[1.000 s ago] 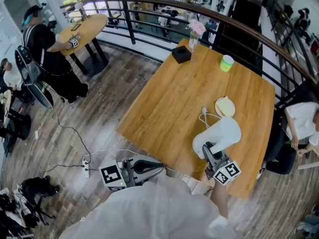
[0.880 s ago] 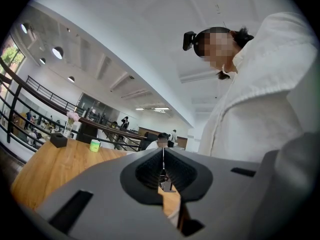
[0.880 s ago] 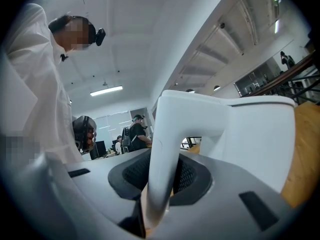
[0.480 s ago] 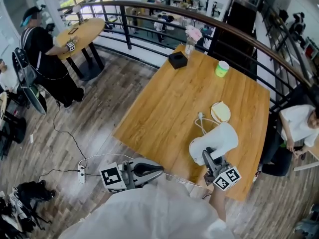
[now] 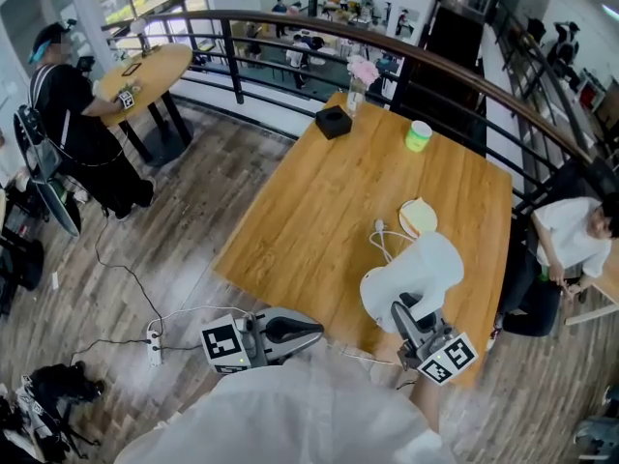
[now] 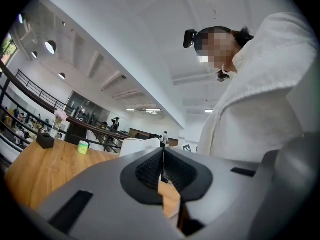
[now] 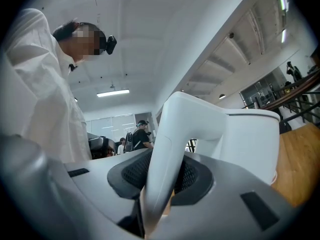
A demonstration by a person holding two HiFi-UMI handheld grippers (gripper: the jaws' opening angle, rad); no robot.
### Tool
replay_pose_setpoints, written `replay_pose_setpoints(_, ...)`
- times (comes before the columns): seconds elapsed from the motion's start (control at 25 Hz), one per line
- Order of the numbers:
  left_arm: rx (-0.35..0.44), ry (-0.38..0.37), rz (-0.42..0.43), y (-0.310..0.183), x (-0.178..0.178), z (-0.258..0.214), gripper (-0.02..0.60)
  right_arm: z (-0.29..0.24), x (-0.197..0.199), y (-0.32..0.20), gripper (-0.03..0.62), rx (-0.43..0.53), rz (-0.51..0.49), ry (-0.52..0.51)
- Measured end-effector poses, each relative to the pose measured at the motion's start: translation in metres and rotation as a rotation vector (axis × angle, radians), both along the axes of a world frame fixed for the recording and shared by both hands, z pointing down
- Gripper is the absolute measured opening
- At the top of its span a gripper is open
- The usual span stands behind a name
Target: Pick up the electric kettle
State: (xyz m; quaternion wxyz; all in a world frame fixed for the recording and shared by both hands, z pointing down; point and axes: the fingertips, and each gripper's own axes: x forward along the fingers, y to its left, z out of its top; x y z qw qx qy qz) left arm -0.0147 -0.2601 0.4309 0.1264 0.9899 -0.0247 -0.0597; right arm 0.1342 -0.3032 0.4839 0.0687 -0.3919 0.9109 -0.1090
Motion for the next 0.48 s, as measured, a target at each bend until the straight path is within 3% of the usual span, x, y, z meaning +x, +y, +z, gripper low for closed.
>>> replay_pose_setpoints(0.48,0.010,0.025,0.091,0.004,0.025,-0.006,0.008,-0.032,0.005,0.029,0.092,0.034,0.016,-0.032)
